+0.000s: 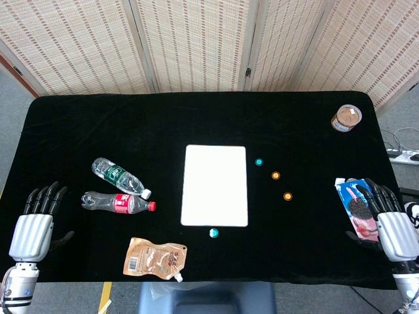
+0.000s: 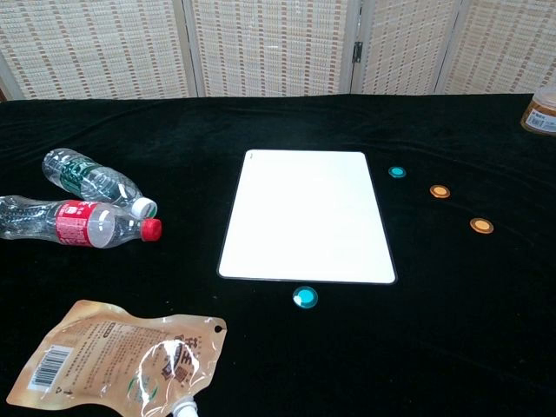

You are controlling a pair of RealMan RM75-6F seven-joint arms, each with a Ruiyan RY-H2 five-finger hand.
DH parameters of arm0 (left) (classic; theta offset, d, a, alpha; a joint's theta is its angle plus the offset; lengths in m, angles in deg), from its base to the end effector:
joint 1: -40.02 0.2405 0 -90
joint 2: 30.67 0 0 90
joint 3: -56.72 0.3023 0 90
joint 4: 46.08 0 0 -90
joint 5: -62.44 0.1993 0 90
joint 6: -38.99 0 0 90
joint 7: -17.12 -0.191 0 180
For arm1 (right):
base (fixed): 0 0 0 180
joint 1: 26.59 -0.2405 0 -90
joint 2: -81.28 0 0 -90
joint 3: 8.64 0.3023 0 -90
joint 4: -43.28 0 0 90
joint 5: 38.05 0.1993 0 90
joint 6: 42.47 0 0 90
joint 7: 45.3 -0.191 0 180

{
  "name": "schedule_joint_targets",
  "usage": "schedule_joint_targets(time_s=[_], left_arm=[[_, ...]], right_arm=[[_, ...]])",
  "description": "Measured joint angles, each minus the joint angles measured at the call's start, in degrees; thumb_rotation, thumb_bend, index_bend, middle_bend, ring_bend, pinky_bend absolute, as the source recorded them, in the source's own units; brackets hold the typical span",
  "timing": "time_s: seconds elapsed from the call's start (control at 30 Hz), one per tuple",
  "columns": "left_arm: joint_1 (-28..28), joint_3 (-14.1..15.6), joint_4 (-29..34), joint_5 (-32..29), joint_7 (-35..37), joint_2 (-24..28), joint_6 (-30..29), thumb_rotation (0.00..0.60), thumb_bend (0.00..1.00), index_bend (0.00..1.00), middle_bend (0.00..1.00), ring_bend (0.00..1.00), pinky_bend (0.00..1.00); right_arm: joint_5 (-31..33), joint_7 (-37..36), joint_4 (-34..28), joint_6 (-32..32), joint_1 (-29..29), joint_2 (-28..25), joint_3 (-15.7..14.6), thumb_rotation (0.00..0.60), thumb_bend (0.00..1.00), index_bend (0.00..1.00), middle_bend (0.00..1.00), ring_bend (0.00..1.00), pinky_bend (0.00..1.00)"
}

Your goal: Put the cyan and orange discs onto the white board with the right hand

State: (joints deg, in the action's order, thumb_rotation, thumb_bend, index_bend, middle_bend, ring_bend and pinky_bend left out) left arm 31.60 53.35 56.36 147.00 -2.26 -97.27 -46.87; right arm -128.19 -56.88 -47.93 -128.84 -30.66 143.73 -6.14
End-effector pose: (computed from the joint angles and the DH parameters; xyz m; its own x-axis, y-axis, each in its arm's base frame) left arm -0.2980 0.2481 0.1654 0.4991 -0.0325 0.8659 0.8642 -0.0546 -0.5002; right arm -0.3424 -0.2245 0.1982 0.2556 -0.0019 0.9668 -0.9646 -0.0680 0.2549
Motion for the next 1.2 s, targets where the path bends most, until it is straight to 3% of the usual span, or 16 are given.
schedule_joint_targets(time_s=[0.33,0.63,0.93,1.2], left_arm=[[0.95,0.7,-0.7,0.73,1.07,0.2,-0.69,0.6,0.2,0.07,0.04,0.04,0.0],[1.02,0.72,-0.64,1.8,1.87,0.71,-0.84,0.6,0.2,0.07,0.04,0.04,0.0],[1.69,1.12,-0.87,2.67,2.8,1.1,-1.51,0.6,0.2,0.07,0.04,0.04,0.0],[2.38,1.43,-1.65,2.44,3.79,1.05,-1.71,0.6,0.2,0.07,0.04,0.04,0.0]], right_arm=[[-1.83,-1.14,0.68,-0.19,-0.32,0.2,-0.64,0.6,0.12,0.15,0.03,0.01,0.0],[-7.95,-0.16,-0.75,1.66,-3.54,-0.2,-1.56,0.6,0.15,0.28,0.04,0.01,0.0],[-13.63,5.84,-6.73,12.73,-13.11,-0.16,-1.06,0.6,0.15,0.37,0.02,0.0,0.0],[-12.84,14.71,-10.11,27.42,-23.59,5.76,1.47,0.6,0.15,0.37,0.0,0.0,0.0]])
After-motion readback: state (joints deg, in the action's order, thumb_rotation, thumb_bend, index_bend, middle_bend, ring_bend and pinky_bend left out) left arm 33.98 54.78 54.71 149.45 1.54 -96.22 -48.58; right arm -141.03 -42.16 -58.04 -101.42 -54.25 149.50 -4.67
